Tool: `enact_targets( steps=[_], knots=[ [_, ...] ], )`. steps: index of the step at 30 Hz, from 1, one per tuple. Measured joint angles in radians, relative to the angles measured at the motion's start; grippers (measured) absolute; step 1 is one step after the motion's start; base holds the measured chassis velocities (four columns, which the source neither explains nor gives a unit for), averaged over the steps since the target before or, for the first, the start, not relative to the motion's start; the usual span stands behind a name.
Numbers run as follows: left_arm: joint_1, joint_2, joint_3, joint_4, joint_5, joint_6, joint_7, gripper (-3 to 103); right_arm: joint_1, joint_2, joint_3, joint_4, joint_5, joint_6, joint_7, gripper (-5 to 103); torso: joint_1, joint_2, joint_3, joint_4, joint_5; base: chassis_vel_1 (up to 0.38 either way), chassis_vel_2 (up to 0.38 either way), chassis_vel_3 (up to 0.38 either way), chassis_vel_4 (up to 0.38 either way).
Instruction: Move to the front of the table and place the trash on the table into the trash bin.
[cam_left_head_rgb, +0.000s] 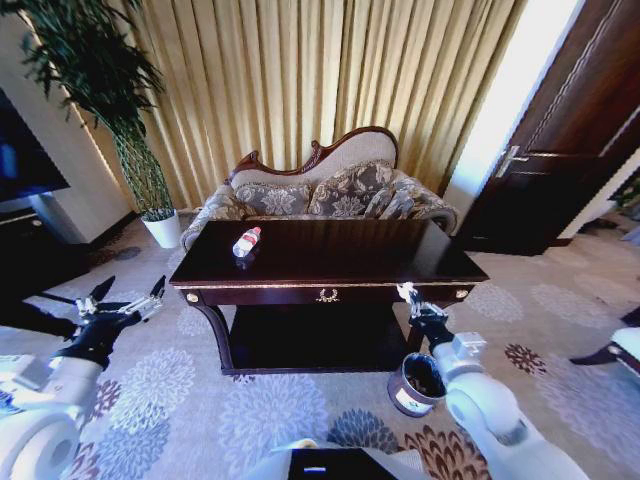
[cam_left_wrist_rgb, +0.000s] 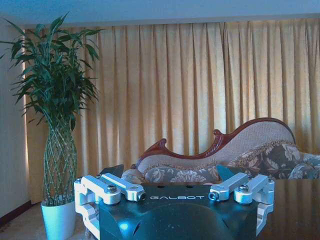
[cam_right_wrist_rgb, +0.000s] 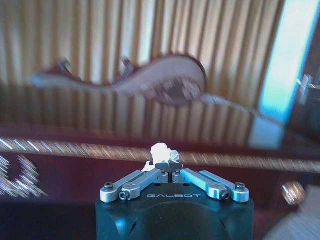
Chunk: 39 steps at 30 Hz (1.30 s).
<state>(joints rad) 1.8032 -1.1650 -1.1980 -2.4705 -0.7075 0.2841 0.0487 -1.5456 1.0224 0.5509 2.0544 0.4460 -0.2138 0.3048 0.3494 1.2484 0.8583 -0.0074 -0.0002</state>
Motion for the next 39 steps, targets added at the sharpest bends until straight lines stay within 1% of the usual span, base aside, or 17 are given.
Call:
enact_targets(
  steps=[3,4,6,7,9,11,13,17,22,26,27,28,29,30,33,35,39],
  knots=[
    [0.0,0.0,-0.004,0.0,-0.002,-0.005,0.013,100,0.049,0.011,-0.007,-0.153,-0.015,-0.008,0.0,0,0.001,0.0,0.0,-0.0001,0.0002,0.0,0.0,0.0,0.0],
    [0.0,0.0,-0.004,0.0,-0.002,-0.005,0.013,100,0.049,0.011,-0.007,-0.153,-0.015,-0.008,0.0,0,0.001,0.0,0.0,-0.0001,0.0002,0.0,0.0,0.0,0.0],
    [0.003,-0.004,0.0,0.0,-0.001,-0.009,0.017,100,0.089,0.015,-0.012,-0.273,-0.029,-0.011,0.0,0,0.001,0.0,0.0,-0.0002,0.0003,0.0,0.0,0.0,0.0],
    [0.003,-0.004,0.0,0.0,-0.001,-0.009,0.017,100,0.089,0.015,-0.012,-0.273,-0.029,-0.011,0.0,0,0.001,0.0,0.0,-0.0002,0.0003,0.0,0.0,0.0,0.0],
    [0.003,-0.007,0.005,0.0,0.0,-0.012,0.018,100,0.123,0.013,-0.015,-0.36,-0.034,-0.01,0.0,0,0.0,0.0,0.0,0.0001,0.0001,0.0,0.0,0.0,0.0],
    [0.002,-0.007,0.01,0.0,0.002,-0.013,0.019,100,0.172,0.001,-0.023,-0.494,-0.04,0.002,0.0,0,0.0,0.0,0.0,0.0,0.0002,0.0,0.0,0.0,0.0],
    [0.001,-0.007,0.011,0.0,0.002,-0.013,0.018,100,0.188,-0.003,-0.026,-0.539,-0.043,0.005,0.0,0,0.0,0.0,0.0,0.0001,0.0001,0.0,0.0,0.0,0.0],
    [0.001,-0.007,0.013,0.0,0.003,-0.016,0.018,100,0.243,-0.015,-0.033,-0.737,-0.074,0.031,-0.002,0,0.0,0.0,0.0,-0.0001,0.0003,0.0,0.0,0.0,0.0],
    [0.003,-0.006,0.014,0.002,0.006,-0.019,0.018,100,0.279,-0.019,-0.04,-0.863,-0.108,0.061,-0.004,0,0.0,0.0,0.0,-0.0003,0.0001,0.0,0.0,0.0,0.0],
    [0.002,-0.008,0.026,0.002,0.016,-0.019,0.018,100,0.288,-0.019,-0.046,-0.887,-0.115,0.064,0.0,-1,0.0,0.0,0.0,0.0,0.0,0.0,0.0,0.0,0.0],
    [0.001,-0.009,0.034,0.001,0.02,-0.019,0.019,100,0.289,-0.019,-0.051,-0.888,-0.115,0.065,0.001,9,0.0,0.0,0.0,-0.0001,0.0001,0.0,0.0,0.0,0.0],
    [-0.001,-0.01,0.04,0.0,0.024,-0.019,0.019,100,0.29,-0.019,-0.053,-0.887,-0.116,0.065,0.003,9,0.0,0.0,0.0,-0.0001,0.0001,0.0,0.0,0.0,0.0],
    [-0.003,-0.01,0.044,0.0,0.026,-0.019,0.018,100,0.291,-0.018,-0.055,-0.887,-0.116,0.065,0.004,15,0.0,0.0,0.0,-0.0001,-0.0001,0.0,0.0,0.0,0.0],
    [-0.003,-0.01,0.044,0.0,0.026,-0.019,0.018,100,0.291,-0.018,-0.055,-0.887,-0.116,0.065,0.004,15,0.0,0.0,0.0,-0.0001,-0.0001,0.0,0.0,0.0,0.0],
    [-0.004,-0.012,0.05,-0.003,0.03,-0.019,0.024,100,0.293,-0.012,-0.06,-0.882,-0.115,0.065,0.007,31,0.0,0.0,0.0,0.0,0.0,0.0,0.0,0.0,0.0],
    [-0.003,-0.012,0.049,-0.005,0.03,-0.019,0.026,100,0.293,-0.011,-0.061,-0.879,-0.114,0.068,0.008,31,0.0,0.0,0.0,0.0,-0.0001,0.0,0.0,0.0,0.0],
    [-0.005,-0.006,0.041,-0.008,0.029,-0.019,0.027,100,0.293,-0.005,-0.063,-0.869,-0.113,0.074,0.008,52,0.0,0.0,0.0,-0.0001,0.0,0.0,0.0,0.0,0.0]
  ],
)
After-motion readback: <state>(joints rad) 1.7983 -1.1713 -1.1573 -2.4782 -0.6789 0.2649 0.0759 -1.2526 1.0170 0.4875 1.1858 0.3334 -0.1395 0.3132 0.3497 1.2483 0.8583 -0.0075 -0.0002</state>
